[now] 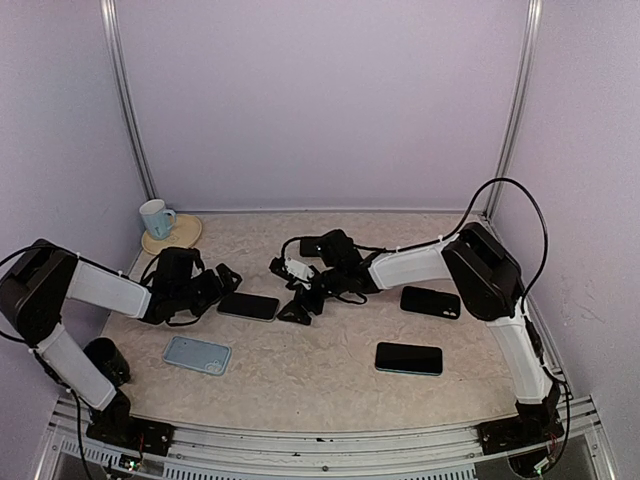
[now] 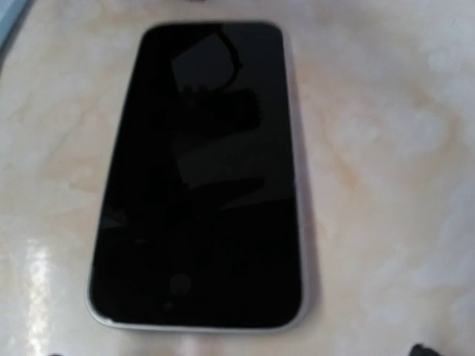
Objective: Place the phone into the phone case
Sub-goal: Move the phone to the center of the board, then pick up the phone at the center of the board.
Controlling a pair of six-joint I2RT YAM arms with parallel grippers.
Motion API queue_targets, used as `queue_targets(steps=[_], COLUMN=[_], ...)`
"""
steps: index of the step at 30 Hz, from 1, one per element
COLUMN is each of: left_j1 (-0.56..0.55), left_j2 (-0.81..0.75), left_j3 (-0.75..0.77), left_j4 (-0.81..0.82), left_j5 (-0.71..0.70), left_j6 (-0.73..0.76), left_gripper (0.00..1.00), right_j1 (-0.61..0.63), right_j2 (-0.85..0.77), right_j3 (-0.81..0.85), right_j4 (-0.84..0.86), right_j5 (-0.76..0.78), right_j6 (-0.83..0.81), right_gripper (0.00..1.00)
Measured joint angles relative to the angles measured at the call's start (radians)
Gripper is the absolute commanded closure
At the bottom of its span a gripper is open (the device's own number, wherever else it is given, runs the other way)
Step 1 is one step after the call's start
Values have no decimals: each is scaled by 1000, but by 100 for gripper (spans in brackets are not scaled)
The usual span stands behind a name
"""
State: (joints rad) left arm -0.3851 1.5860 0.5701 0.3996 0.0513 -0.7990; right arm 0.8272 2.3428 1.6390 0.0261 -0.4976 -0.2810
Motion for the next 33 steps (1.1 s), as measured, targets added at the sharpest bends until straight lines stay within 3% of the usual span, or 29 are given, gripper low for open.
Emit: queue_targets(steps=[27,33], left_j1=[-54,-57], left_j2=[130,130], left_j3=[50,44], left_j4=[101,113], left_j5=[32,40], left_j6=[21,20], left_gripper=[1,1], right_j1=[44,46], right_j2=[58,69], right_j3=[39,53], right_j4=[9,9], right_j5=[60,53], right_j6=[42,41], right_gripper=[1,11])
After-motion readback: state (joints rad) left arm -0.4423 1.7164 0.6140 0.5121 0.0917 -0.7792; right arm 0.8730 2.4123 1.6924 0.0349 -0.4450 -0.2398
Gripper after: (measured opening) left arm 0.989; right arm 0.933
